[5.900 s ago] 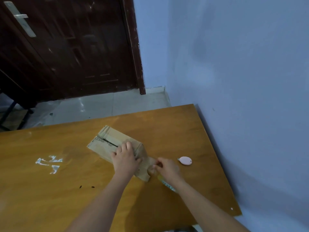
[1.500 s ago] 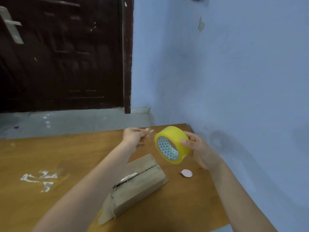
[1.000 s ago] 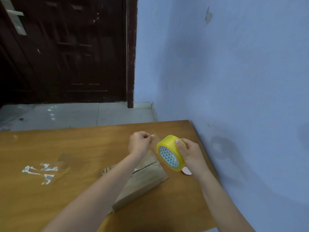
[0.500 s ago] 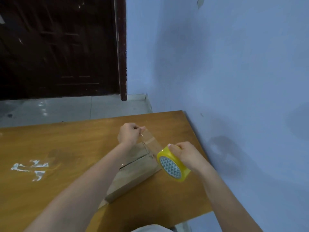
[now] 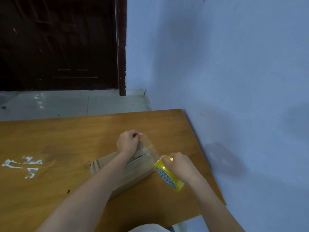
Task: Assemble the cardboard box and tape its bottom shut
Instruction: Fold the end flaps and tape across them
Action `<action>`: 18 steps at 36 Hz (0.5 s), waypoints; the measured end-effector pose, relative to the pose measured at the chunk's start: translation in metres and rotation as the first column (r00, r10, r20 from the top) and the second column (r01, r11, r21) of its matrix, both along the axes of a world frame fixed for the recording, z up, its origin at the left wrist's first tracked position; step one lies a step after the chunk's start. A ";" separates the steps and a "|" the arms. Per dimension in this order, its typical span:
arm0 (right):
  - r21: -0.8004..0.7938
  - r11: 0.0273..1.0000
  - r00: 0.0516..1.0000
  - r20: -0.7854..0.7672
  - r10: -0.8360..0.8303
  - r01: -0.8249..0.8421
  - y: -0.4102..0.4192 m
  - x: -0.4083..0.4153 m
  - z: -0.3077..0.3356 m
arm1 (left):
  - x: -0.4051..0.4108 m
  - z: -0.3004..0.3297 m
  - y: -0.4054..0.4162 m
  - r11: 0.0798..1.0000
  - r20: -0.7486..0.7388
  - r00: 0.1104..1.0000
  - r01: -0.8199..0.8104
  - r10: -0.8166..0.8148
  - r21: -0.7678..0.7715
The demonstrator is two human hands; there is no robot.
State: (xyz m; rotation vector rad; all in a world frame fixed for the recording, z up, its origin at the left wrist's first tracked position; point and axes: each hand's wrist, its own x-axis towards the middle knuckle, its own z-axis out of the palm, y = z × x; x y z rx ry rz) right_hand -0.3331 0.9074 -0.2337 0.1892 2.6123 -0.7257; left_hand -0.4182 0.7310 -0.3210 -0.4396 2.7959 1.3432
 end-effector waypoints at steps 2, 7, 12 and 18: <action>-0.016 1.000 0.999 0.024 -0.024 0.024 -0.001 0.000 -0.005 | 0.001 -0.005 -0.001 0.999 -0.002 1.000 -0.015 0.016 0.052; -0.016 0.999 0.999 0.019 -0.037 0.037 -0.004 0.000 -0.009 | 0.000 -0.011 -0.002 0.994 0.008 0.999 -0.053 0.052 0.096; -0.042 0.997 0.998 -0.001 -0.059 0.059 -0.006 0.001 -0.011 | -0.001 -0.013 -0.002 0.989 0.015 0.997 -0.075 0.074 0.124; -0.042 0.998 0.999 0.026 -0.041 0.042 0.001 0.011 -0.015 | -0.005 -0.011 -0.006 0.982 -0.003 0.995 -0.100 0.102 0.162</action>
